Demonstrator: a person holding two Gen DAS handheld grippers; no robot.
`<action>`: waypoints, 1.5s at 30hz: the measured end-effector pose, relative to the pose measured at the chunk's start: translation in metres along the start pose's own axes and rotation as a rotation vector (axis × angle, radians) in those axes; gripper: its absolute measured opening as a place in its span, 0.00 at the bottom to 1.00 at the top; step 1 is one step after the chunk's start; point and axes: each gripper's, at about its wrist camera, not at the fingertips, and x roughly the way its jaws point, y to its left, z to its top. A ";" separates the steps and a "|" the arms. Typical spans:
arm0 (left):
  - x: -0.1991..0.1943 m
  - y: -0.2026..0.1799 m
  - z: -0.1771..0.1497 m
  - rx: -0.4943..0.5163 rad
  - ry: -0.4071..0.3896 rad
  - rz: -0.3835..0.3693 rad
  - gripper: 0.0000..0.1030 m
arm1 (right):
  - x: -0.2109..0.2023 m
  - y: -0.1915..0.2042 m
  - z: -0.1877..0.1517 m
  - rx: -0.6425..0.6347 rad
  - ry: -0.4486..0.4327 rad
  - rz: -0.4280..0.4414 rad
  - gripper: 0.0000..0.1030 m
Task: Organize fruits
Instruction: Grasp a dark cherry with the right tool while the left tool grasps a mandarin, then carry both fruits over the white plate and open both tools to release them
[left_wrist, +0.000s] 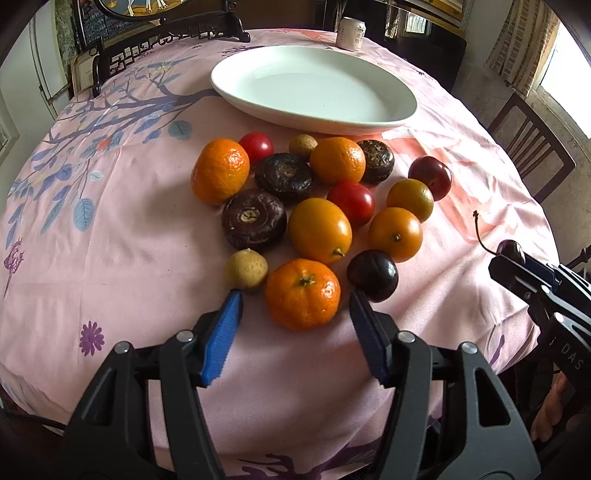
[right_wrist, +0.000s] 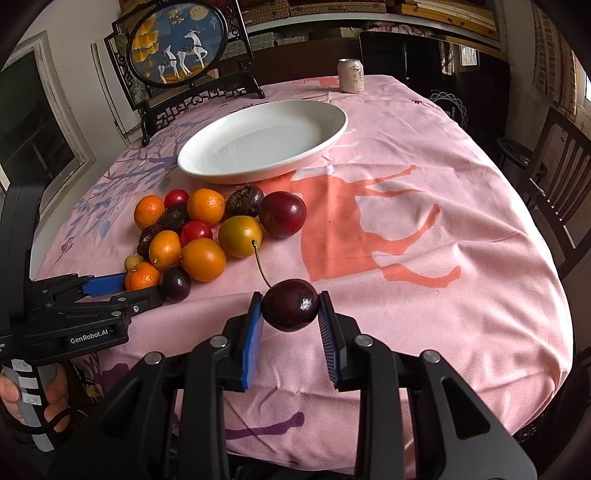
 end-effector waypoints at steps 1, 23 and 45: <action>0.000 0.001 0.000 0.000 -0.005 0.006 0.56 | 0.000 0.002 -0.001 -0.001 0.003 0.005 0.29; -0.050 0.033 0.009 -0.023 -0.146 -0.052 0.36 | -0.003 0.033 0.015 -0.052 -0.022 0.024 0.29; 0.113 0.035 0.291 -0.097 0.042 -0.013 0.36 | 0.185 0.002 0.251 -0.106 0.156 0.011 0.29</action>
